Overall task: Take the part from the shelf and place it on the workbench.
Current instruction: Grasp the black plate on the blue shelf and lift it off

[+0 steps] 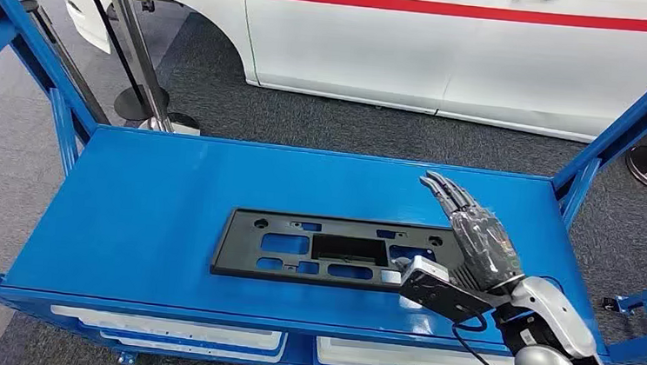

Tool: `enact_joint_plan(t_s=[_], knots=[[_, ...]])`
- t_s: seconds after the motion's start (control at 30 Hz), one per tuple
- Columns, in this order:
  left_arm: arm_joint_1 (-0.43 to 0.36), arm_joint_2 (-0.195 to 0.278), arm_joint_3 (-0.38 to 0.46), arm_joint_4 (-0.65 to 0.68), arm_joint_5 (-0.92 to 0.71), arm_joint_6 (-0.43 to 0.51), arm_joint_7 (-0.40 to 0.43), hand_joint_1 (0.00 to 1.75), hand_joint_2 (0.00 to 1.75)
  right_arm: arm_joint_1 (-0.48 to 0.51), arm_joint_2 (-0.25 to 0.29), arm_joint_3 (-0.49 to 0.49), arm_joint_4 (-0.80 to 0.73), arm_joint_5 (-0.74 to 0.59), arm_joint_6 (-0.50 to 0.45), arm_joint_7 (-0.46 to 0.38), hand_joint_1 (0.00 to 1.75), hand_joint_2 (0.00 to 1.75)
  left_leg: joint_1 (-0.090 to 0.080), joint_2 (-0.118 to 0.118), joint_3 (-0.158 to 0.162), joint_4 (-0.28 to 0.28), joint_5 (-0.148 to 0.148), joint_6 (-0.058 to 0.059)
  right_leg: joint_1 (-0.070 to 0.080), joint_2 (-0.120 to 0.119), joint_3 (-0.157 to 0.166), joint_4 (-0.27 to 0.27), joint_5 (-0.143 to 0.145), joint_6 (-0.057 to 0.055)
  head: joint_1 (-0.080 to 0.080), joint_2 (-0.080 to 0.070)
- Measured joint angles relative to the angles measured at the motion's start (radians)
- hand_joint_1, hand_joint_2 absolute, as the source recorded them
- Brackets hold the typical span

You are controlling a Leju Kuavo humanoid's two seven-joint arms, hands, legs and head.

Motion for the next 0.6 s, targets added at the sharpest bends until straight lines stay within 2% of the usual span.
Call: enact_joint_plan(t_s=[0.33,0.6], knots=[[0.004,0.000,-0.020,-0.013,-0.009,-0.004,0.000,0.00,0.00,0.074,-0.063,-0.010,-0.035,-0.005,0.045,-0.011,0.00,1.75,0.002,0.000,0.002,0.000,0.000,0.000,0.002,0.000,-0.002,0.005,-0.001,0.002,0.000,0.000],[0.001,0.000,-0.020,-0.013,-0.026,-0.009,-0.002,0.00,0.00,0.081,-0.070,0.070,-0.040,0.060,0.049,-0.011,0.00,1.75,0.003,0.000,0.003,-0.001,0.000,-0.001,0.003,0.000,-0.002,0.009,-0.003,0.000,0.000,0.000]])
